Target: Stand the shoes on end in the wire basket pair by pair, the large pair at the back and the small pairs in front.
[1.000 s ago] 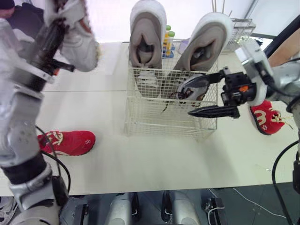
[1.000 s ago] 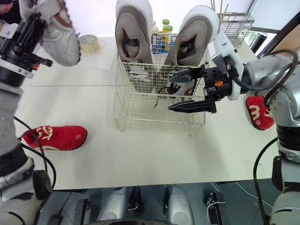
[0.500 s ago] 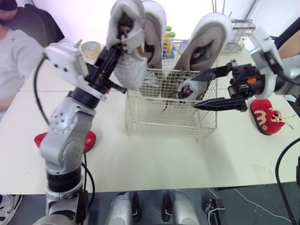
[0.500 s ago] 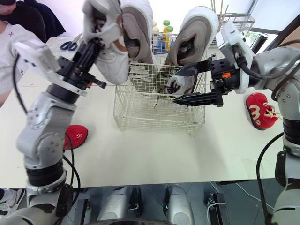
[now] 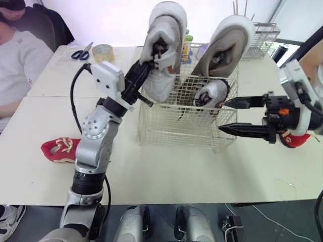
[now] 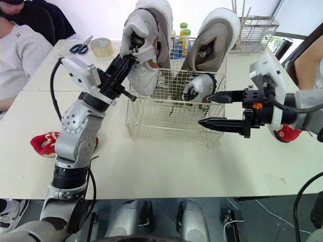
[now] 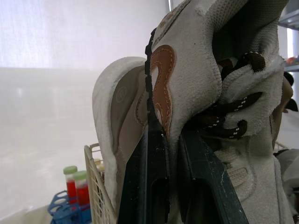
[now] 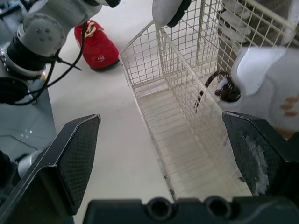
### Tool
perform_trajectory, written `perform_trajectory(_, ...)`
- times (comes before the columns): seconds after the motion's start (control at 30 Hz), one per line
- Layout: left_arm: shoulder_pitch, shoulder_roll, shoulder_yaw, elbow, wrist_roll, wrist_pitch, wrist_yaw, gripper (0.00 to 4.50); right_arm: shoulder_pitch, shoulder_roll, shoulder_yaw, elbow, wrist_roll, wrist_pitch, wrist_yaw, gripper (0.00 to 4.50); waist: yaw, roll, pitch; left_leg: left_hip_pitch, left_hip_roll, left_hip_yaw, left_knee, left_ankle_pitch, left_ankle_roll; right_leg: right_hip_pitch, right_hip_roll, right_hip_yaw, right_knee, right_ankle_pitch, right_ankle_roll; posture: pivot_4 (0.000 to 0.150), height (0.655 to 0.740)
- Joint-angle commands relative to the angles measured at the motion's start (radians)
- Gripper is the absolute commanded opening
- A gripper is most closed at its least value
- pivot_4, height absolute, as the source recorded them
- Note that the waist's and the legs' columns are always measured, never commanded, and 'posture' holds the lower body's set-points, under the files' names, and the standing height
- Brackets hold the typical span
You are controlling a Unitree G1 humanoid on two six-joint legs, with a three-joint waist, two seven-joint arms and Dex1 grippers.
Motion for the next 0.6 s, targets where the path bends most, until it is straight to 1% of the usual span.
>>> perform_trajectory(0.03, 0.001, -0.012, -0.038, 0.077, 0.085, -0.069, 0.006, 0.09, 0.022, 0.015, -0.061, -0.053, 0.066, 0.012, -0.067, 4.50, 0.001, 0.001, 0.000, 0.000, 0.000, 0.000, 0.000, 0.000, 0.000, 0.000, 0.000, 0.000, 0.000, 0.000, 0.000, 0.150, 0.7400)
perform_trajectory(0.17, 0.028, -0.043, -0.055, 0.127, 0.145, -0.129, 0.037, 0.09, 0.039, 0.027, -0.066, -0.059, 0.109, 0.004, -0.112, 4.50, 0.006, 0.001, -0.001, 0.000, 0.000, 0.000, 0.002, -0.001, 0.001, 0.001, 0.000, 0.000, 0.000, 0.000, 0.000, 0.150, 0.7400)
perform_trajectory(0.27, 0.047, -0.059, -0.066, 0.148, 0.193, -0.163, 0.065, 0.09, 0.043, 0.032, -0.056, -0.057, 0.126, -0.011, -0.130, 4.50, 0.017, 0.001, -0.001, 0.000, 0.001, 0.000, 0.003, -0.005, 0.008, 0.001, 0.000, 0.000, 0.000, 0.000, 0.000, 0.150, 0.7400)
perform_trajectory(0.37, 0.062, -0.074, -0.072, 0.167, 0.219, -0.179, 0.085, 0.09, 0.038, 0.042, -0.041, -0.052, 0.137, -0.024, -0.143, 4.50, 0.020, 0.001, -0.001, -0.001, 0.001, -0.001, 0.006, -0.005, 0.010, 0.001, 0.000, 0.000, 0.000, 0.000, 0.000, 0.150, 0.7400)
perform_trajectory(0.5, 0.098, -0.080, -0.084, 0.183, 0.234, -0.170, 0.086, 0.09, 0.025, 0.047, -0.009, -0.041, 0.140, -0.048, -0.153, 4.50, 0.019, 0.002, -0.001, -0.001, 0.001, 0.000, 0.009, -0.008, 0.014, 0.002, -0.001, 0.000, 0.000, 0.000, 0.000, 0.150, 0.7400)
perform_trajectory(0.6, 0.130, -0.075, -0.085, 0.154, 0.203, -0.107, 0.063, 0.09, 0.024, 0.041, 0.004, -0.031, 0.137, -0.063, -0.152, 4.50, 0.020, 0.004, -0.003, -0.001, 0.001, -0.001, 0.010, -0.008, 0.014, 0.003, -0.002, 0.000, 0.000, 0.000, 0.000, 0.150, 0.7400)
